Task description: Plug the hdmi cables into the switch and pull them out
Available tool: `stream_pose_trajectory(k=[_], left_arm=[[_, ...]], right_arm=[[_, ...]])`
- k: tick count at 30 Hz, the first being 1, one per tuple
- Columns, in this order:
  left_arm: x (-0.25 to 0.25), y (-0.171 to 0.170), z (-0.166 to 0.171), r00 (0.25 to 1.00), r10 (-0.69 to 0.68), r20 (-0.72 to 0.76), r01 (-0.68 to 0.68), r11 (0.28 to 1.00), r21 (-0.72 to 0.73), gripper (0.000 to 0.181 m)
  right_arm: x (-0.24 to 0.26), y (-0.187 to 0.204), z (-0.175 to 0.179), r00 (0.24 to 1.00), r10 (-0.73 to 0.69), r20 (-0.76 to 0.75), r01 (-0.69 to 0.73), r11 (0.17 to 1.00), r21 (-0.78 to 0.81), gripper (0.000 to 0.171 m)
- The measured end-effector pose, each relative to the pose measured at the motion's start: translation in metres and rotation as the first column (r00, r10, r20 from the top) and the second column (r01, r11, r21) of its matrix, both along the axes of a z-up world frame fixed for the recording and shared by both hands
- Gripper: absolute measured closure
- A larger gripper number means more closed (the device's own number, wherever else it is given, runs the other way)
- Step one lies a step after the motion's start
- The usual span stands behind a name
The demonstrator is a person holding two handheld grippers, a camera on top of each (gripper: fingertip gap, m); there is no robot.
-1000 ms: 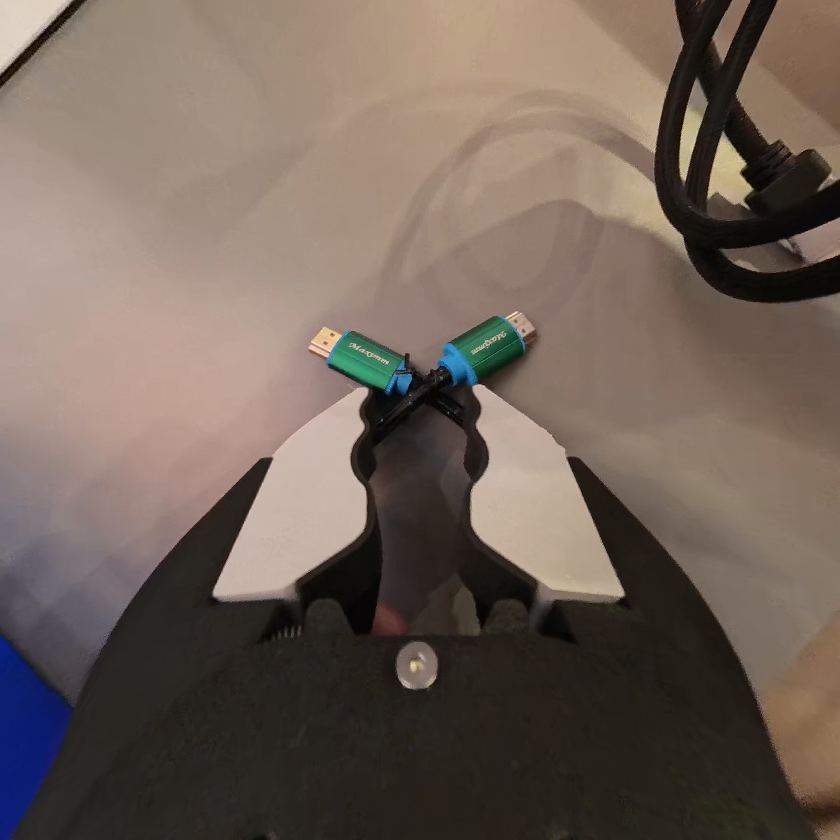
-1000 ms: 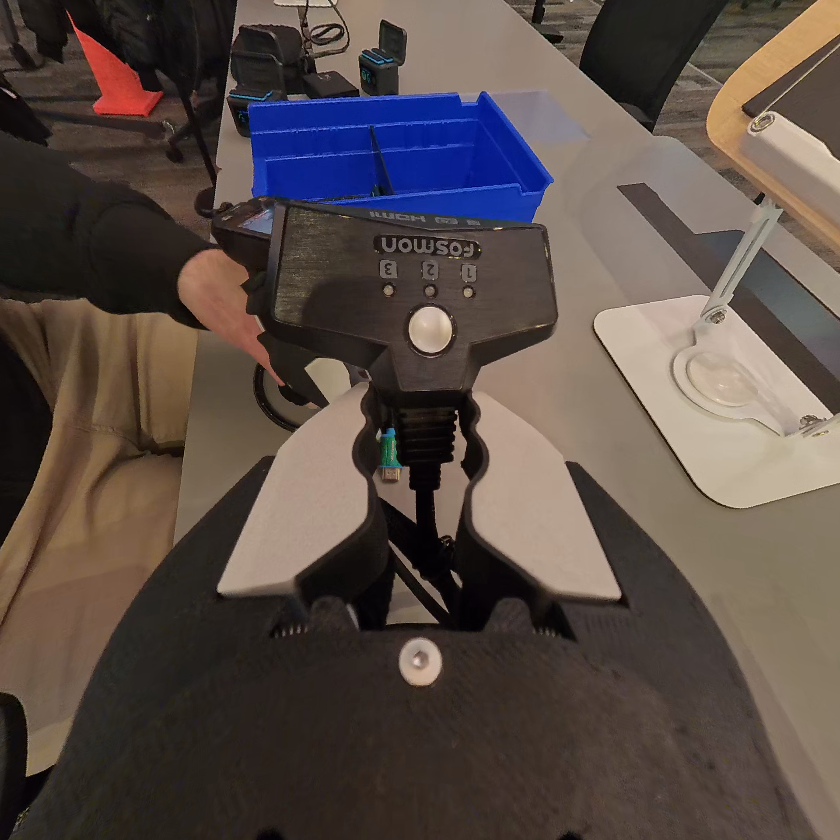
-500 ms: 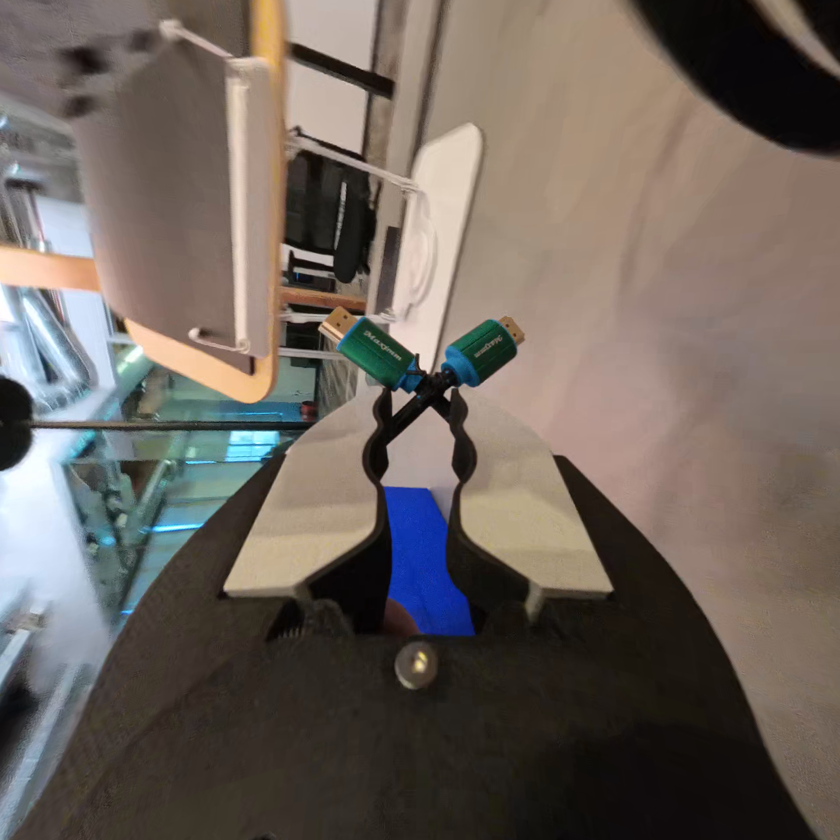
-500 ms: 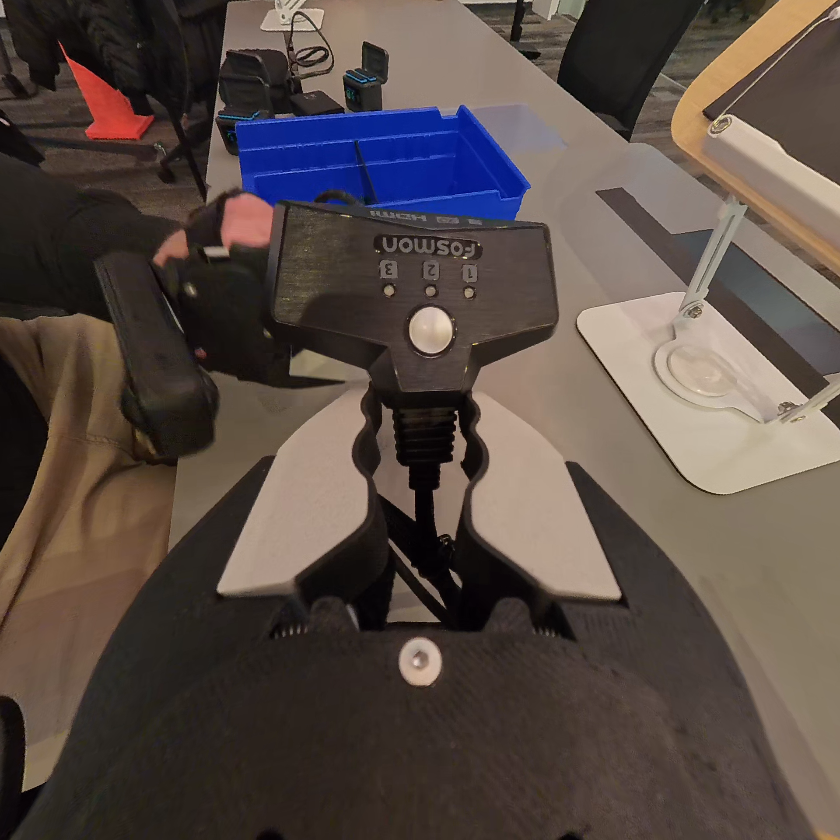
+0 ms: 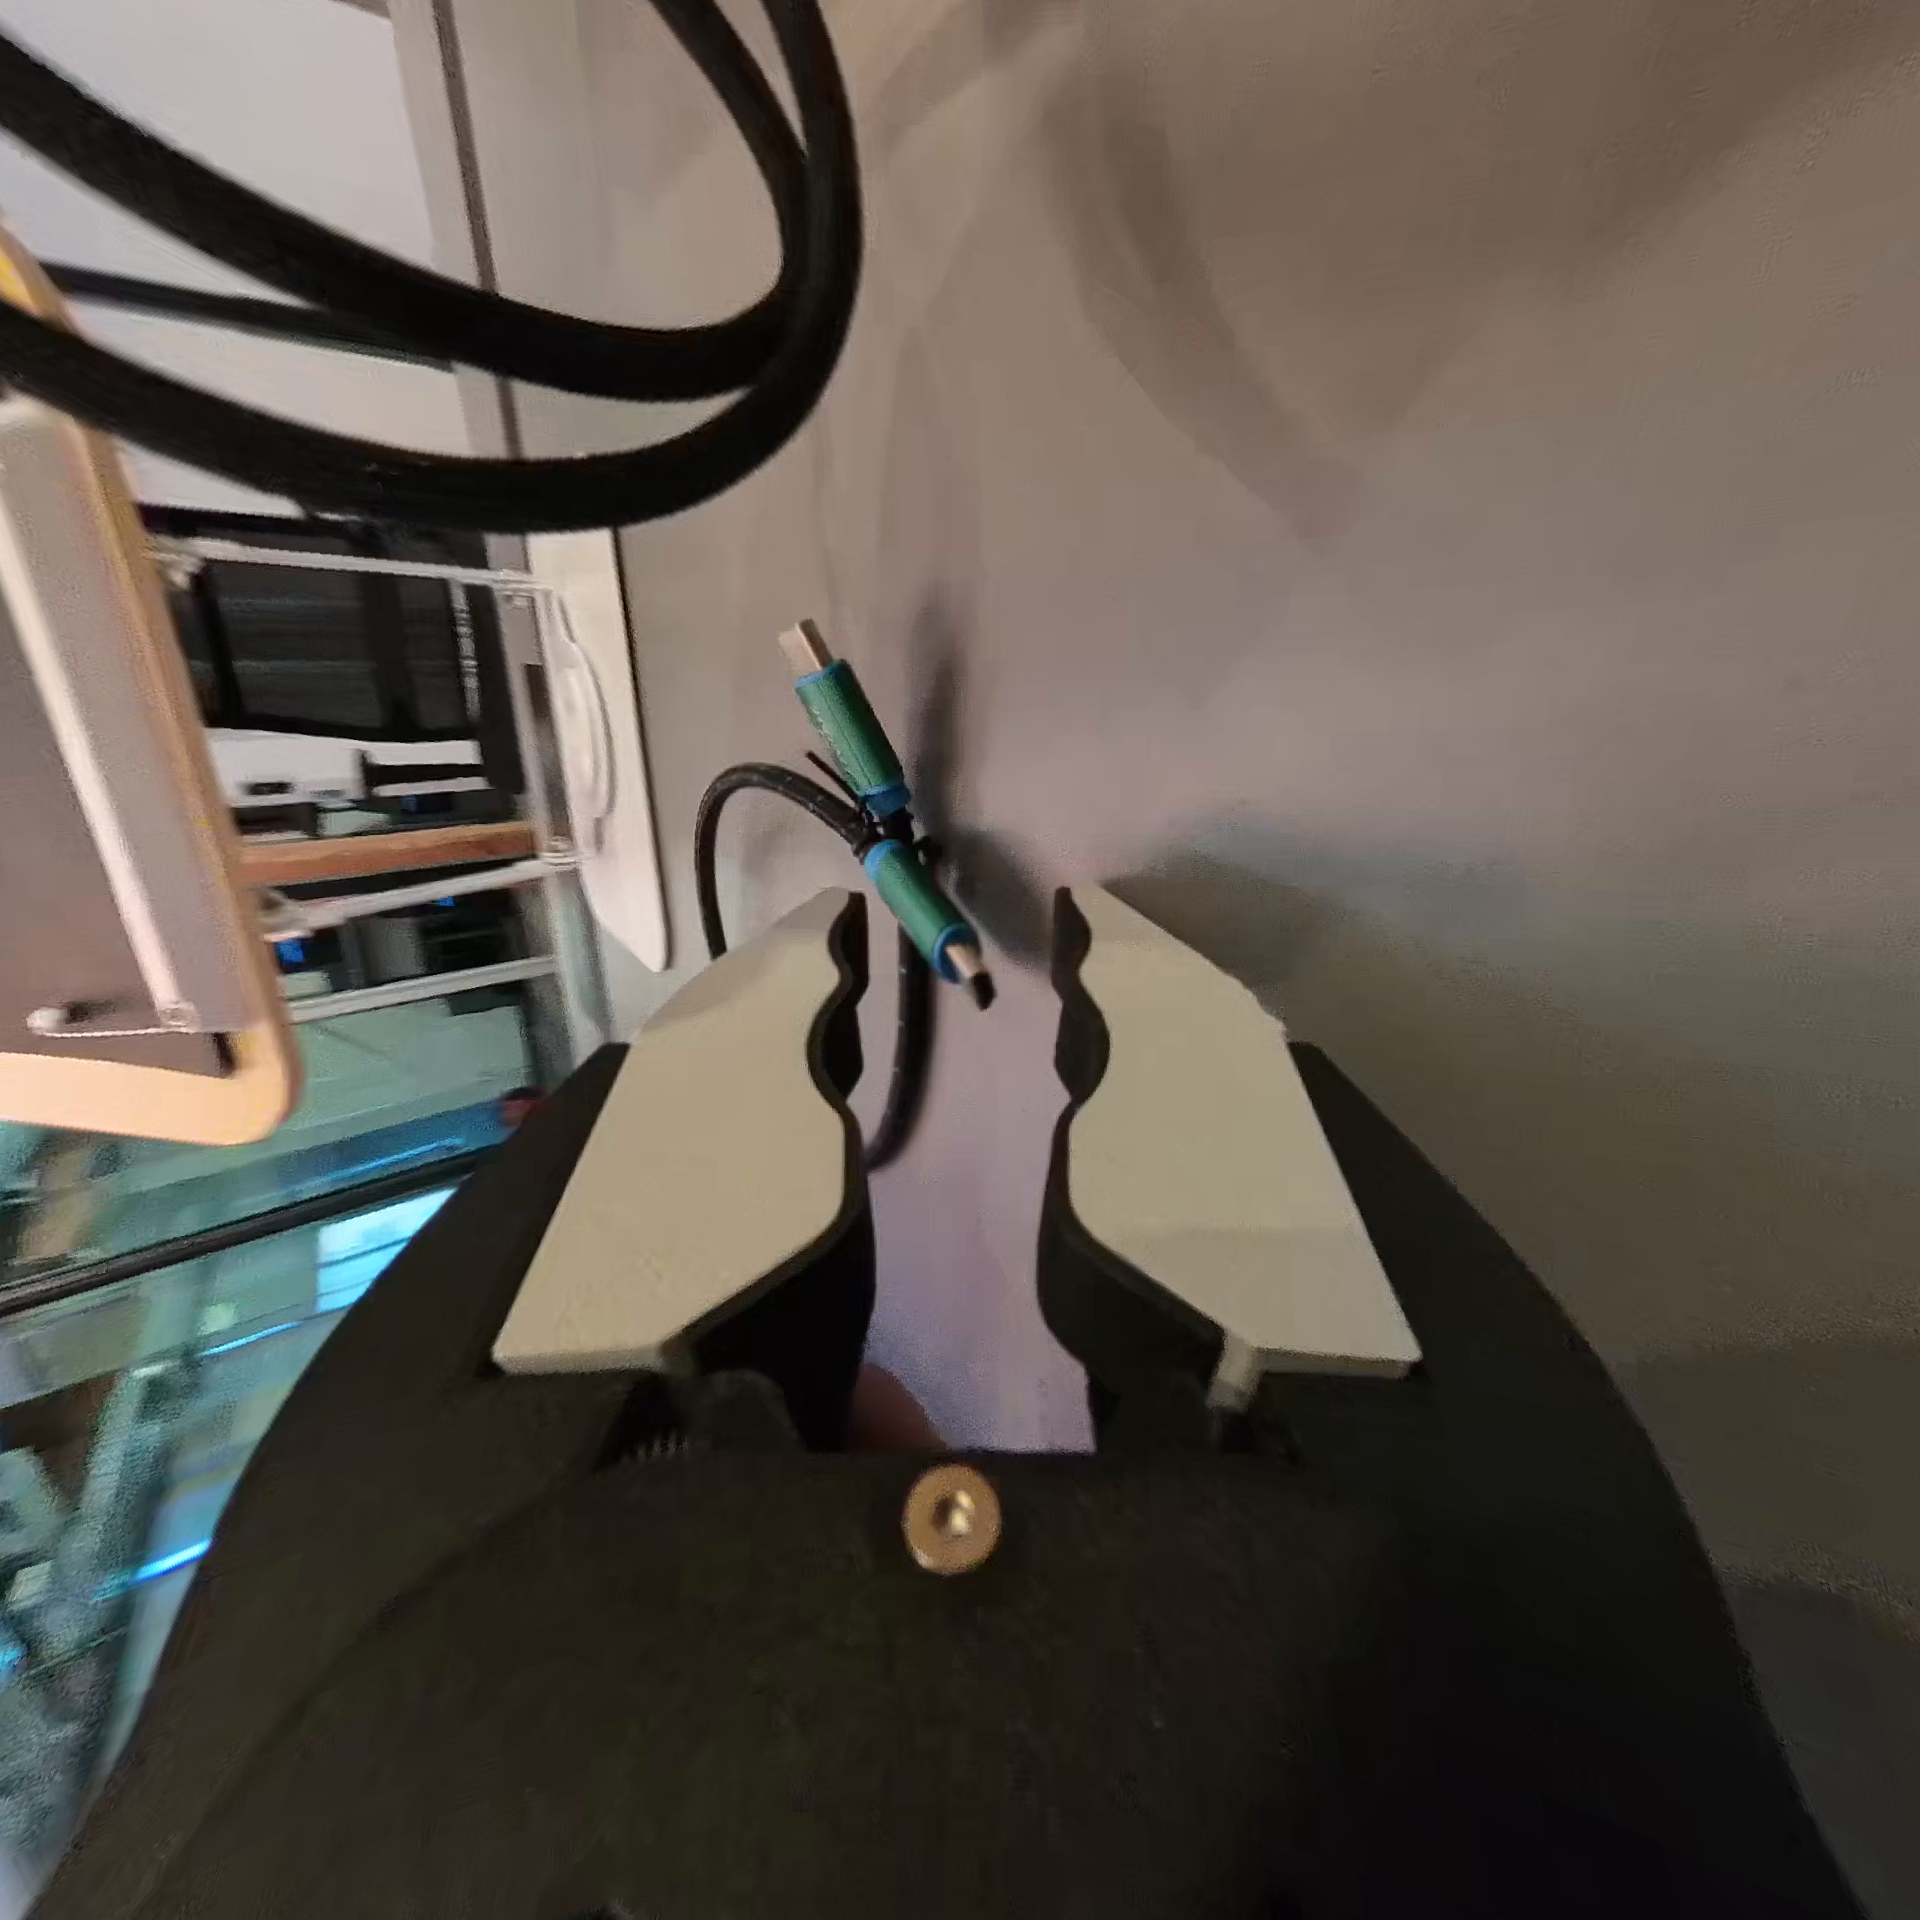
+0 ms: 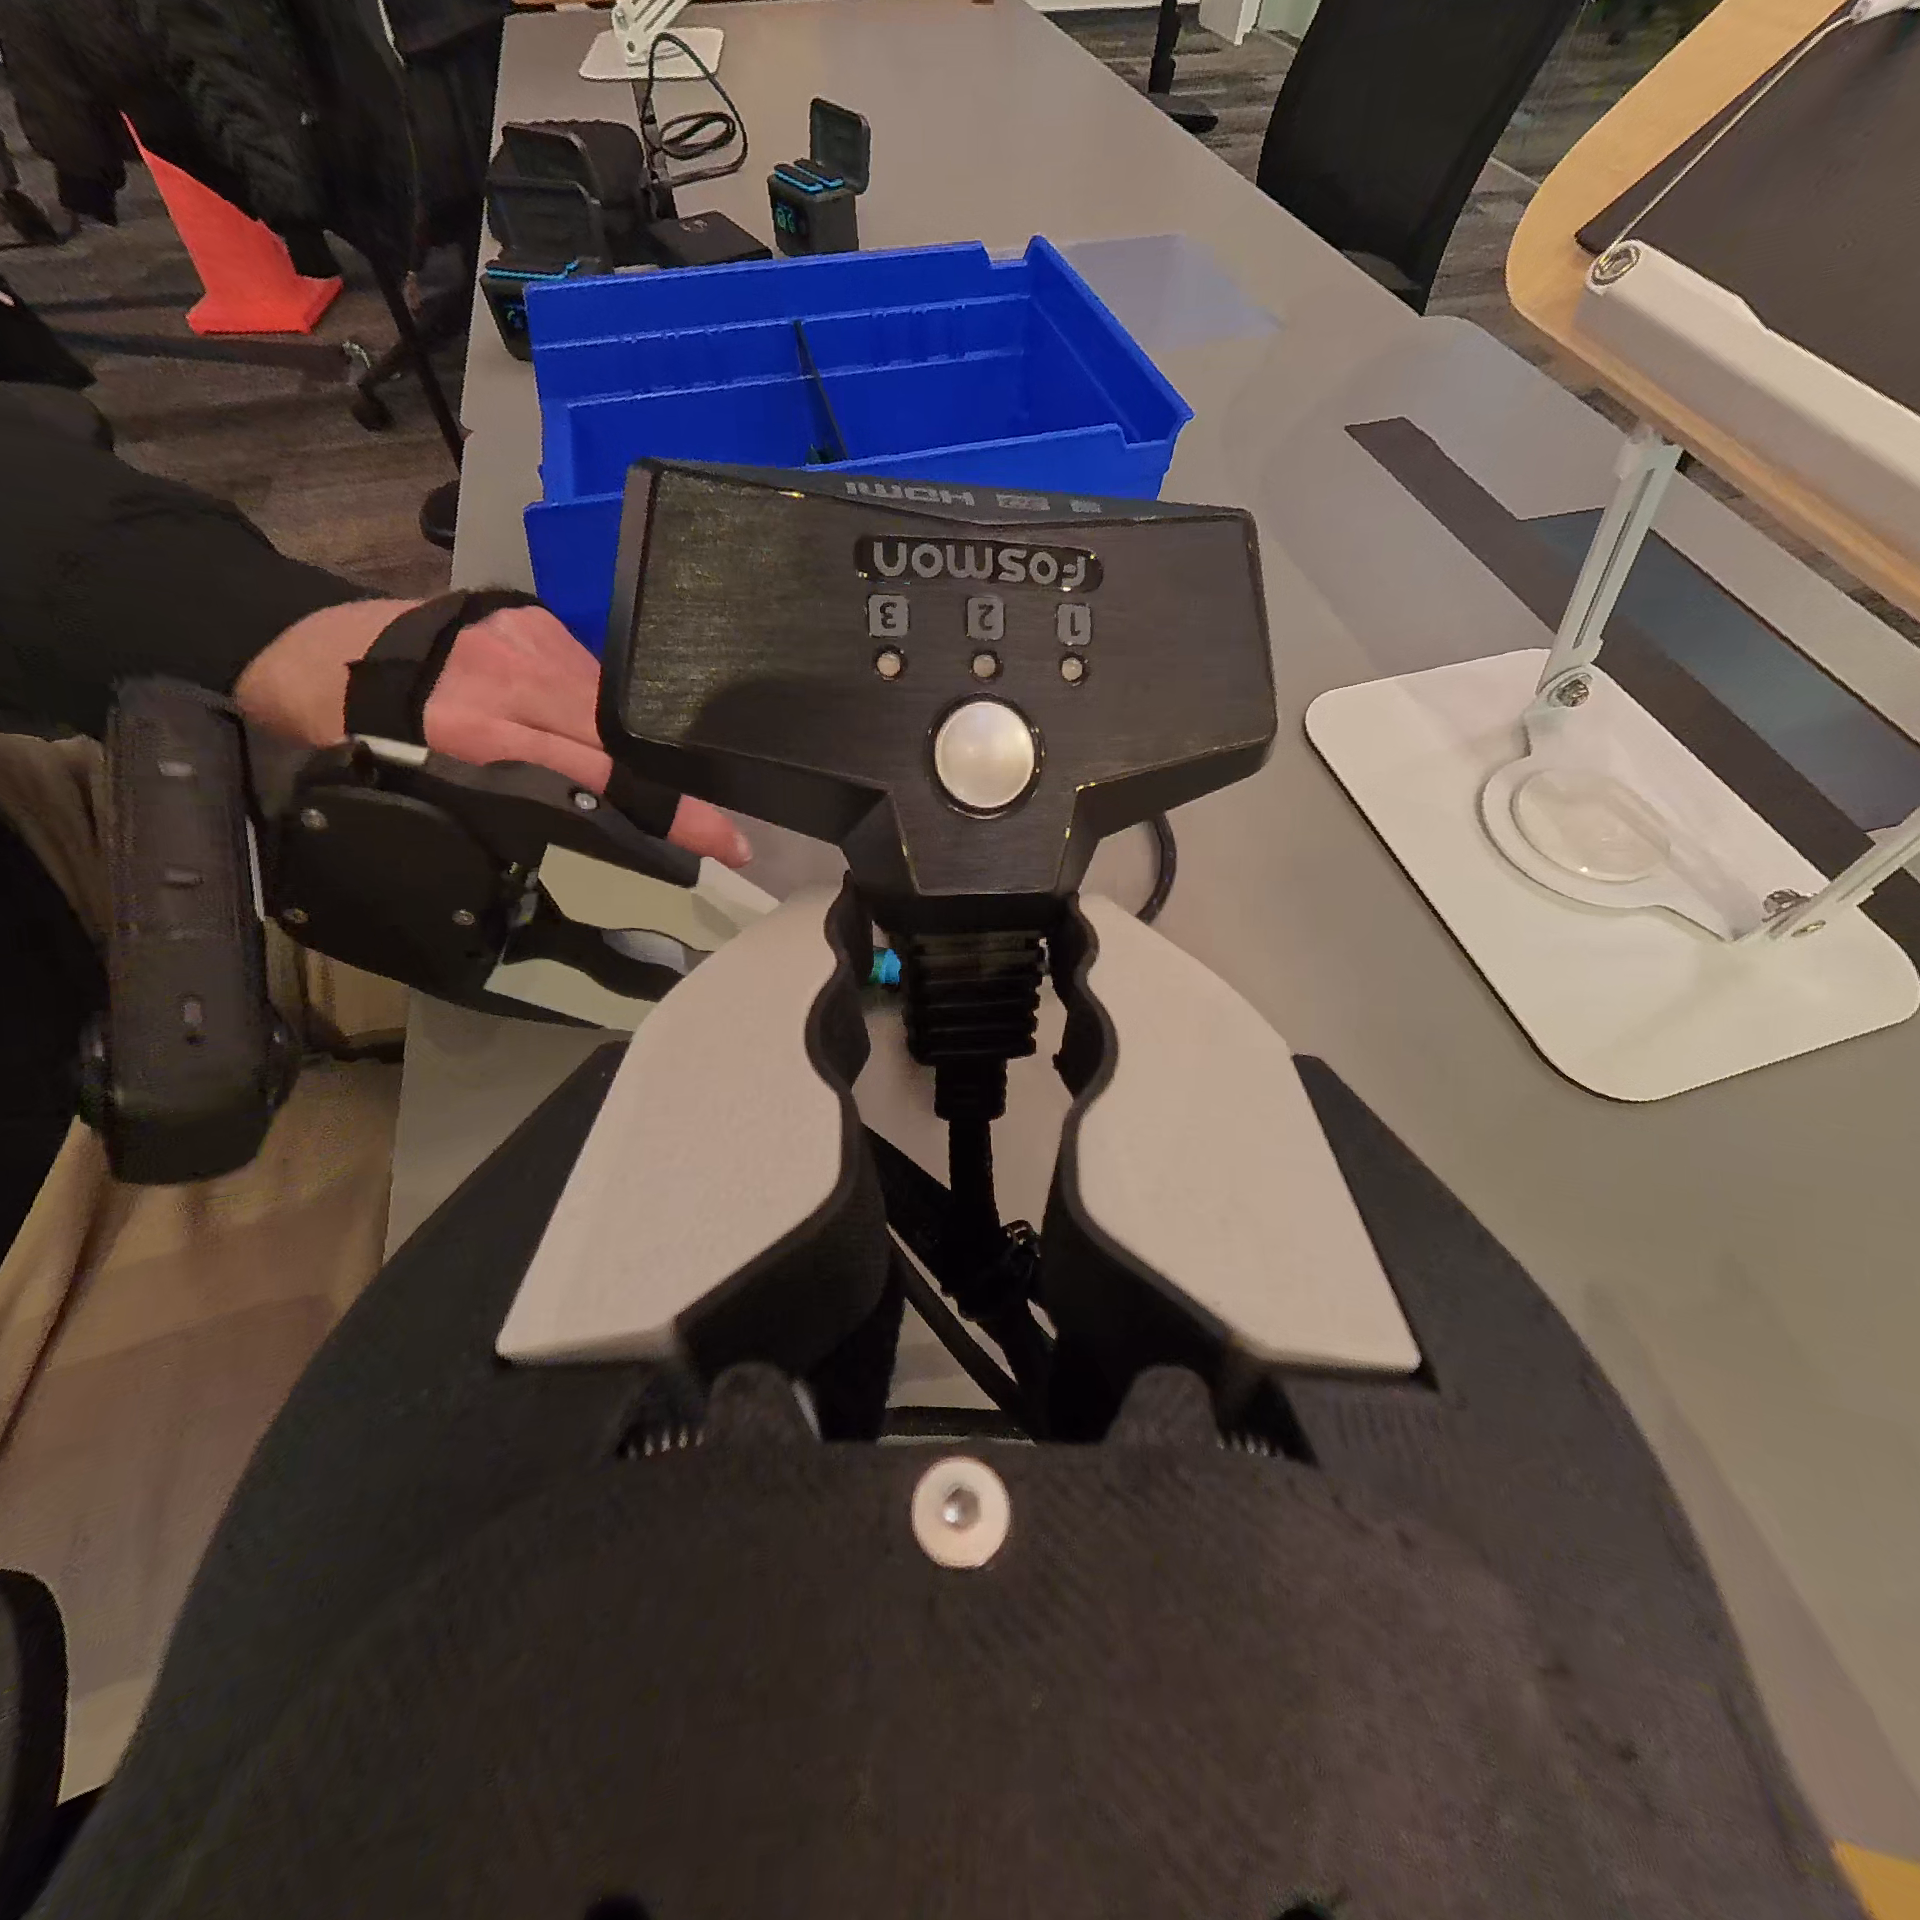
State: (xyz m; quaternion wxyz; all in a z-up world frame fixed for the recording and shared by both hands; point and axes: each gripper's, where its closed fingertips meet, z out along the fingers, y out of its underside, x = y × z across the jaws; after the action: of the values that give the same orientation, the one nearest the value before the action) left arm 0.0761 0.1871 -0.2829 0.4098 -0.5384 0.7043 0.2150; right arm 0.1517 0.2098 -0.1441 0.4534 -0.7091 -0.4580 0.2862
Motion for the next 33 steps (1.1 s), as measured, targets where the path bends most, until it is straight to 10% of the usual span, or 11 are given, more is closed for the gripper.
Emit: stream_pose_trajectory(k=[12,23,28,33], left_arm=[[-0.022,0.028,0.061,0.964,-0.228,-0.139,0.209,0.967,-0.144,0.141],[0.003,0.026,-0.001,0.675,-0.604,-0.424,0.585,0.788,-0.191,0.129],[0.025,0.015,-0.009,0.800,-0.535,-0.272,0.482,0.843,-0.239,0.157],[0.033,0.016,0.001,0.884,-0.455,-0.108,0.406,0.861,-0.306,0.146]], right_arm=[[0.005,0.000,0.000,1.000,-0.006,-0.011,0.006,1.000,-0.007,0.138],[0.012,-0.005,0.005,0.998,0.028,-0.058,-0.027,1.000,0.008,0.138],[0.014,-0.004,0.004,0.998,0.027,-0.057,-0.027,1.000,0.008,0.138],[0.015,-0.005,0.004,0.998,0.028,-0.049,-0.027,1.000,0.010,0.138]])
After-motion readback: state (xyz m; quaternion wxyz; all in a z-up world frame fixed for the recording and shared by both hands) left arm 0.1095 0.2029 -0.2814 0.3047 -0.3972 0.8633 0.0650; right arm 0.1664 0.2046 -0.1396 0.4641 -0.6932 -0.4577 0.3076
